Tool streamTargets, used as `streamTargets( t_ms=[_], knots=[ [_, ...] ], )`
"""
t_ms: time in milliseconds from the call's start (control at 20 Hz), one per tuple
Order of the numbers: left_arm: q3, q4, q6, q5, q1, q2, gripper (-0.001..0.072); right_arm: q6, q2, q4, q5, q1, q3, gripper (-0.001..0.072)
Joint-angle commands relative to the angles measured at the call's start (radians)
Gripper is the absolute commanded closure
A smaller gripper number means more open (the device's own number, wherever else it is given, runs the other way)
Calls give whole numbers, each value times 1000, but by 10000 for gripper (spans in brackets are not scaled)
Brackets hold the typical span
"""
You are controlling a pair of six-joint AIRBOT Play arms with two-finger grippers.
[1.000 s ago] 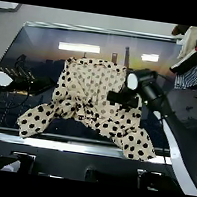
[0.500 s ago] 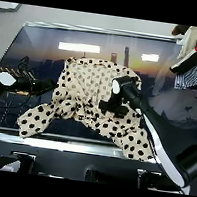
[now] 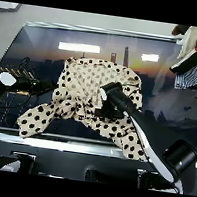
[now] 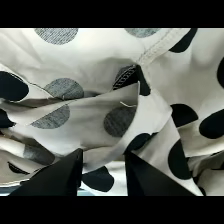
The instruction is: Fold the clothes and pants, and hang the long-sleeved shirts on hangers.
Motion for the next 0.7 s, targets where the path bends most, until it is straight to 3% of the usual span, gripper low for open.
streamTargets(
  t_ms=[0,150,250,500,650],
  knots=[
    [0,0,0,0,1,0,93,5,19,-82,-5,10,1,389],
    [0,0,0,0,1,0,93,32,28,-158,-8,10,1,387],
    [0,0,0,0,1,-1,93,58,12,-158,-17,10,1,276],
    [0,0,0,0,1,-1,93,100,-13,-102,-63,10,1,255],
    [0,0,0,0,1,-1,93,82,-8,-15,-7,11,1,255]
  ],
)
